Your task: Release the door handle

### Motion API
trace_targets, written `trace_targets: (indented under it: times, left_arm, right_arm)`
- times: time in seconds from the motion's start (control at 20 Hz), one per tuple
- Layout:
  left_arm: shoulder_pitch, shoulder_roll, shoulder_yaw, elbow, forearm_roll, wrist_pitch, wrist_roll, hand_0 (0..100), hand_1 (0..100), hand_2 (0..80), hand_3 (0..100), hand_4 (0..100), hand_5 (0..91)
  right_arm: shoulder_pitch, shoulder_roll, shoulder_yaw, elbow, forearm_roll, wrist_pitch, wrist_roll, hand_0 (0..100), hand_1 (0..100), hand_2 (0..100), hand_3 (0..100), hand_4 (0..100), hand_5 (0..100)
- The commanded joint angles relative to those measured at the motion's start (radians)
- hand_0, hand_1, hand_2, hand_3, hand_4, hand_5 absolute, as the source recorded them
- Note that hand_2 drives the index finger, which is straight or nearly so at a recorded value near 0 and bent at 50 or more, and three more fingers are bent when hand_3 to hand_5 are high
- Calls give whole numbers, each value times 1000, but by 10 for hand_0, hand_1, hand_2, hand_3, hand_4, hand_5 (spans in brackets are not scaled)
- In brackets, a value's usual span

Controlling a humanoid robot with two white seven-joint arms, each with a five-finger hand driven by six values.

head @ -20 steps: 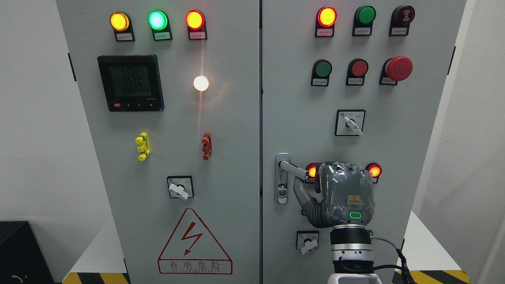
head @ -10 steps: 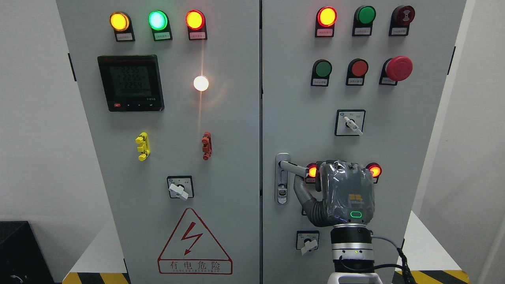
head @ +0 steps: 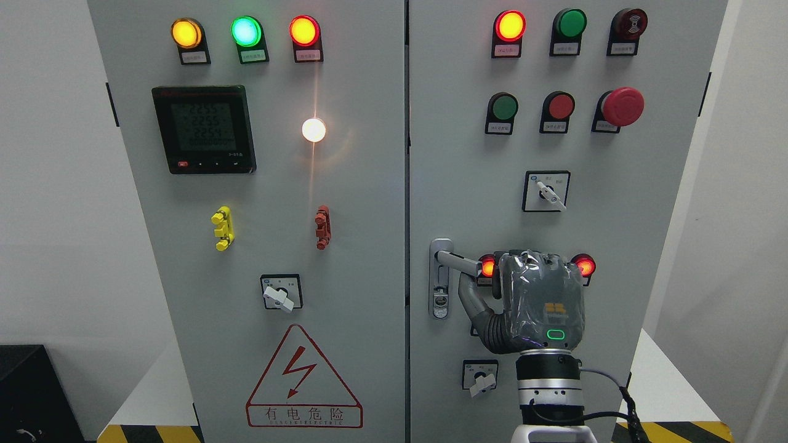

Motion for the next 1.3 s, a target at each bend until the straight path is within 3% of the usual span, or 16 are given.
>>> trace_targets:
  times: [0.0, 0.7, 1.0, 1.15, 1.25]
  left_arm:
    - [-26, 0, 0, 29, 0, 0, 1, 120, 556, 0, 0, 0, 0]
    - [-26, 0, 0, 29, 0, 0, 1, 120, 556, 0, 0, 0, 0]
    - [-26, 0, 0, 29, 1, 0, 1, 120, 556, 0, 0, 0, 0]
    - [-26, 0, 0, 29, 0, 0, 1, 120, 556, 0, 0, 0, 0]
    - [-26, 0, 0, 29, 0, 0, 1, 120, 556, 0, 0, 0, 0]
  right_arm:
    - [7, 0, 1, -8, -1, -1, -1, 500, 440, 901, 1000, 1000, 1000]
    - [65, -3, 2, -45, -4, -8, -2, 502, 424, 846, 1000, 996, 1000]
    - [135, -8, 2, -108, -8, -11, -14, 501, 406, 739, 1000, 942, 968]
    - [181, -11, 1, -140, -10, -16, -16, 500, 385, 645, 890, 871, 875]
    - [226, -12, -10, -174, -13, -54, -27, 500, 360, 515, 727, 742, 699]
